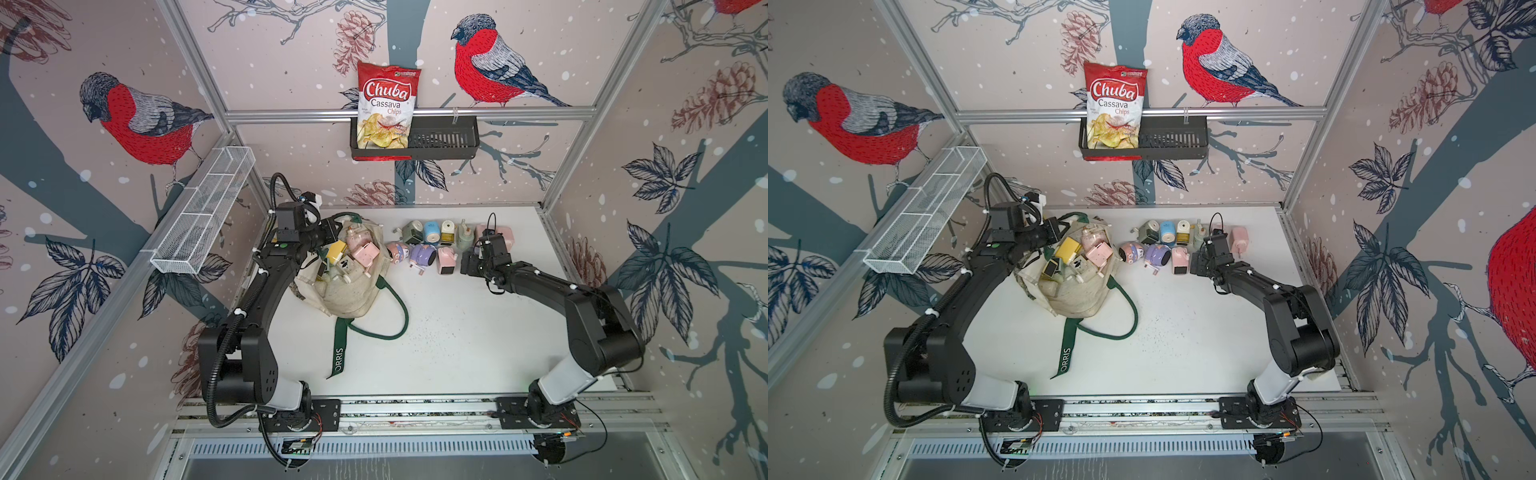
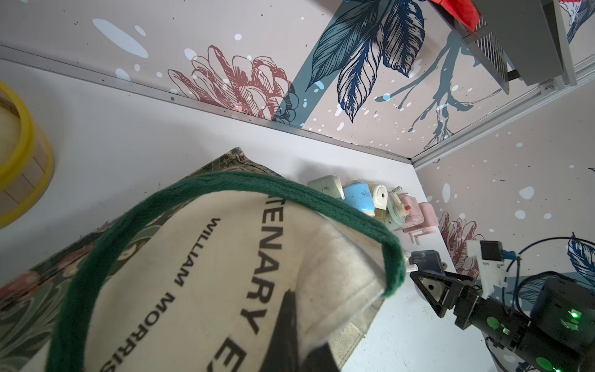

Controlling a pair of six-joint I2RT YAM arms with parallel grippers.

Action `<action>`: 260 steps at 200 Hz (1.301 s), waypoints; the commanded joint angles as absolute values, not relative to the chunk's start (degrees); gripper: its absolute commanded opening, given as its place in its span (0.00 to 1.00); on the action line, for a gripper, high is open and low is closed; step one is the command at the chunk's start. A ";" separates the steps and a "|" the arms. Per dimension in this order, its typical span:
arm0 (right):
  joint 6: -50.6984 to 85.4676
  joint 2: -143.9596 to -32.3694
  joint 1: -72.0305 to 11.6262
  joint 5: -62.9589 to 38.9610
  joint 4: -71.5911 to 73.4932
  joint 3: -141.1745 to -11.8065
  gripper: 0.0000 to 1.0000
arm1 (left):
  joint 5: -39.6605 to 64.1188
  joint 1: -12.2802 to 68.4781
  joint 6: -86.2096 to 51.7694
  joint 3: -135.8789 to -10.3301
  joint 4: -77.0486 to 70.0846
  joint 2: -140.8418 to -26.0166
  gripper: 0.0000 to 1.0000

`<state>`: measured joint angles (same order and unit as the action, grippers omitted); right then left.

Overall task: Take out the pencil sharpeners from the tote bags
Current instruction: Place the pencil sharpener at the center of the board.

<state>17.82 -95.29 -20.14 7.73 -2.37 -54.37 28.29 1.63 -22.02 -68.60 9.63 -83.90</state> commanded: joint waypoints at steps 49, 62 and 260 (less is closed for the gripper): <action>14.90 -102.92 -20.24 7.36 -6.42 -60.00 0.69 | 28.91 1.69 -21.71 -68.95 8.17 -83.78 0.00; 14.48 -103.77 -20.27 7.37 -6.70 -60.82 0.70 | 28.95 1.69 -21.74 -68.91 8.17 -83.76 0.00; 13.87 -105.23 -21.51 11.29 -7.23 -62.28 1.00 | 28.88 1.68 -21.66 -68.93 8.26 -83.76 0.00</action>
